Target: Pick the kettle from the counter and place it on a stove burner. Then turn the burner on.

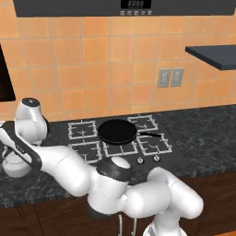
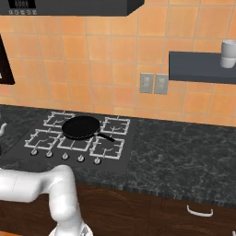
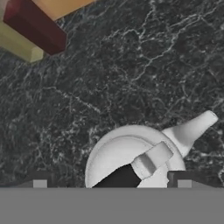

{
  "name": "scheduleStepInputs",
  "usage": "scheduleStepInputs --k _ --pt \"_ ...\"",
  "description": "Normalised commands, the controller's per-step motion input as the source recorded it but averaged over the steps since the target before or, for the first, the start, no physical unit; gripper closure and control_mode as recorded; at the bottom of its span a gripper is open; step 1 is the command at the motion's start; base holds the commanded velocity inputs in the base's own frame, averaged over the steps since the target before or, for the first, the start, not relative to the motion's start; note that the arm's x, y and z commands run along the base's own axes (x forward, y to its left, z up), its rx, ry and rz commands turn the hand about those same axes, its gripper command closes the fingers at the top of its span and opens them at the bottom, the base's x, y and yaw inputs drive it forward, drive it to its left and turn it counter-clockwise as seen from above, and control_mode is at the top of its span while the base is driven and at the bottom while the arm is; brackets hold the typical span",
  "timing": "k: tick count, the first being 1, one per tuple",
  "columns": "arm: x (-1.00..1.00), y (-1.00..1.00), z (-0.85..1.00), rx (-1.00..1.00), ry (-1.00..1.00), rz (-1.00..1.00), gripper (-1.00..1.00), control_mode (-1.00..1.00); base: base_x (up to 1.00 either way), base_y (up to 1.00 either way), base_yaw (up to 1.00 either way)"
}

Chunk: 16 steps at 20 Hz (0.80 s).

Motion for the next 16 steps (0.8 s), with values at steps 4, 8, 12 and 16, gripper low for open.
scheduleStepInputs --k 4,8,12,16 --pt "0.41 0.50 -0.37 0.00 0.00 -0.05 -1.00 -1.00 0.00 0.00 0.00" --pt "0.07 0.18 -0.24 -0.01 0.05 -0.01 1.00 -1.00 0.00 0.00 0.00" --pt "-0.14 -0.04 -0.05 -0.02 -0.04 0.00 1.00 -1.00 0.00 0.00 0.00" --pt "-0.46 -0.31 0.00 -0.15 -0.32 0.00 1.00 -1.00 0.00 0.00 0.00"
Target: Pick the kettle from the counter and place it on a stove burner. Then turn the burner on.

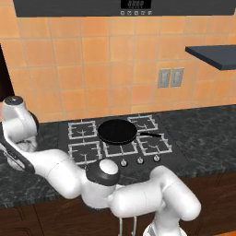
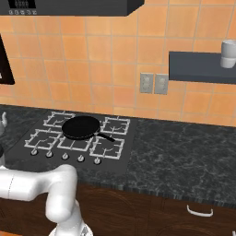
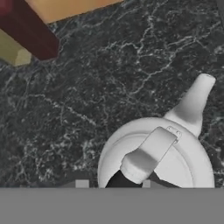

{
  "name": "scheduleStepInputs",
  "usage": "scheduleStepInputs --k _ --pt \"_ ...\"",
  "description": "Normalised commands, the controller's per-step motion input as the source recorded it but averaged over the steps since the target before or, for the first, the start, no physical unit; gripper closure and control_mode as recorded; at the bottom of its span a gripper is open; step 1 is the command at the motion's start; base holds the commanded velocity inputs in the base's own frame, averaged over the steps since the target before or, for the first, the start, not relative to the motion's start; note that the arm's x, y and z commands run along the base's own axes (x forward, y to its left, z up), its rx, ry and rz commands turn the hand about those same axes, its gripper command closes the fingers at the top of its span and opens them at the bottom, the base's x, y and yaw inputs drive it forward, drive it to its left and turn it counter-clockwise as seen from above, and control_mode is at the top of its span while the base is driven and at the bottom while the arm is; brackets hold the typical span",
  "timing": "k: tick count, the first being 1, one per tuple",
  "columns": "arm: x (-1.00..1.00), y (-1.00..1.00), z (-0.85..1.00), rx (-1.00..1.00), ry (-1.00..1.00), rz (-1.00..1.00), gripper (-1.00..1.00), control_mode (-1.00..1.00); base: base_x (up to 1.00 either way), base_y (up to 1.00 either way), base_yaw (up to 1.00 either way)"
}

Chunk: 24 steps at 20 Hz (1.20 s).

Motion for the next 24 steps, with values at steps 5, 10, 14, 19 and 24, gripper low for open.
scheduleStepInputs --k 5,10,14,19,24 --pt "-0.45 -0.82 0.00 -0.21 -0.48 0.00 1.00 -1.00 0.00 0.00 0.00" --pt "0.15 -1.00 0.09 -0.03 -0.20 -0.04 1.00 -1.00 0.00 0.00 0.00" --pt "0.76 -1.00 0.34 0.30 0.00 -0.03 1.00 -1.00 0.00 0.00 0.00" --pt "0.63 -1.00 0.20 0.42 0.04 0.05 1.00 -1.00 0.00 0.00 0.00" --pt "0.49 -1.00 -0.05 0.21 0.03 0.01 1.00 -1.00 0.00 0.00 0.00"
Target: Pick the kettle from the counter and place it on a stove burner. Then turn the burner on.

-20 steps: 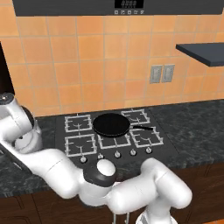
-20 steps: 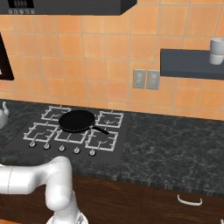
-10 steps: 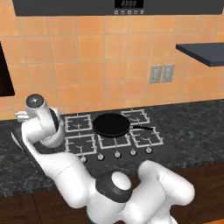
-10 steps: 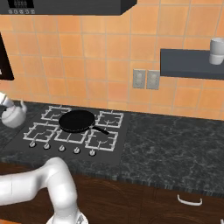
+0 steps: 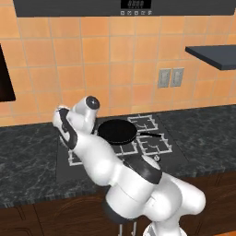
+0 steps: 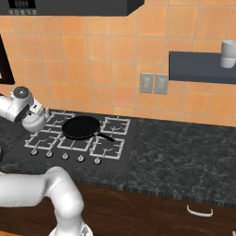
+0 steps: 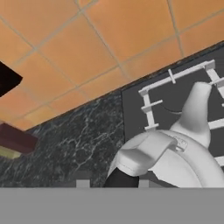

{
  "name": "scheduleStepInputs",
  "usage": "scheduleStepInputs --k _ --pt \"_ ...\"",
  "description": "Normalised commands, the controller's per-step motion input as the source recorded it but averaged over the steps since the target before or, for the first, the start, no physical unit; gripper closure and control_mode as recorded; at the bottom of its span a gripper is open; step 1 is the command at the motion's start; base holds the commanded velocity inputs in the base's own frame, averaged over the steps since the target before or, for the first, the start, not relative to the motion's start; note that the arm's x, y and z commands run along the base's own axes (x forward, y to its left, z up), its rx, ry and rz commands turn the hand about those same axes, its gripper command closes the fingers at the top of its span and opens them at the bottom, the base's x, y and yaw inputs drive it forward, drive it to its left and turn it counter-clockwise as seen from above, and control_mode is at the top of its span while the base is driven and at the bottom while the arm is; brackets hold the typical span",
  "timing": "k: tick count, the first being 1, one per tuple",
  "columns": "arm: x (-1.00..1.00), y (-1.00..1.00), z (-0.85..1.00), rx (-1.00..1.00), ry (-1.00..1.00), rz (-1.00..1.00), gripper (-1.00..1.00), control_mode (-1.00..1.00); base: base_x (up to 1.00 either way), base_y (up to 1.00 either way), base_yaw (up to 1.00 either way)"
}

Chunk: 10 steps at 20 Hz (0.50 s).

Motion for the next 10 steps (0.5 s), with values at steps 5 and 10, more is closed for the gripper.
scheduleStepInputs --k 5,10 --pt "0.11 -0.17 -0.13 0.00 0.16 0.00 1.00 -1.00 0.00 0.00 0.00" --pt "0.00 -0.31 -0.49 0.00 0.22 -0.03 1.00 -1.00 0.00 0.00 0.00"
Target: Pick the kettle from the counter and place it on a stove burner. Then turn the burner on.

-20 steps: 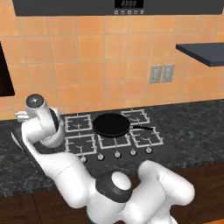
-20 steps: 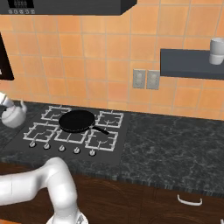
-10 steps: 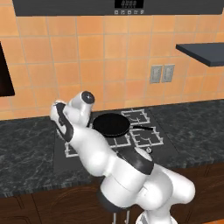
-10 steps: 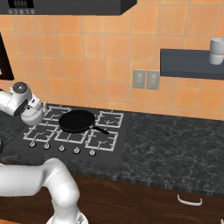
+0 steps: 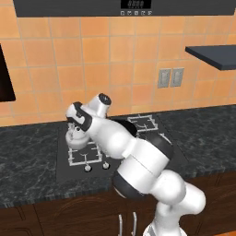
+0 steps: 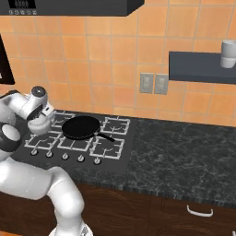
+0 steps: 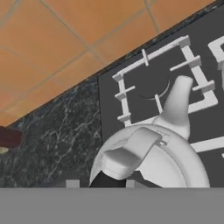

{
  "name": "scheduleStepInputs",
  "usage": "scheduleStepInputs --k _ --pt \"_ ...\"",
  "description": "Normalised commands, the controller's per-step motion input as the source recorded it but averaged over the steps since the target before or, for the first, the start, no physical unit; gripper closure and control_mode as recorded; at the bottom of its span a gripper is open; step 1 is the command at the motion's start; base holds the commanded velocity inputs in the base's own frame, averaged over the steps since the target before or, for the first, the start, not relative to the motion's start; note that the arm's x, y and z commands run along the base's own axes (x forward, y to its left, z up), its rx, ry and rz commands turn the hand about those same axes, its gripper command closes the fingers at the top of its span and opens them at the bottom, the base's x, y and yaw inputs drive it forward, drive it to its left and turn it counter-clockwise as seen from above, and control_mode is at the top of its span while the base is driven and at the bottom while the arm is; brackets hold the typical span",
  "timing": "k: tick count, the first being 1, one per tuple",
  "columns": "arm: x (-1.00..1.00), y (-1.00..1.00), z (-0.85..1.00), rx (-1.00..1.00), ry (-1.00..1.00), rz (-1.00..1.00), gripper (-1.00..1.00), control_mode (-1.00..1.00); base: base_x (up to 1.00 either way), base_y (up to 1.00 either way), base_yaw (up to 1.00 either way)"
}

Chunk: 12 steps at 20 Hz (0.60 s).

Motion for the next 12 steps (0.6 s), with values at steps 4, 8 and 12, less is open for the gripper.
scheduleStepInputs --k 4,8,12 --pt "-0.14 -0.35 -0.44 0.03 0.17 -0.03 1.00 -1.00 0.00 0.00 0.00" --pt "-0.24 -0.24 -0.07 0.07 0.11 -0.04 1.00 -1.00 0.00 0.00 0.00" --pt "-0.21 0.00 0.13 0.00 0.03 -0.01 1.00 -1.00 0.00 0.00 0.00"
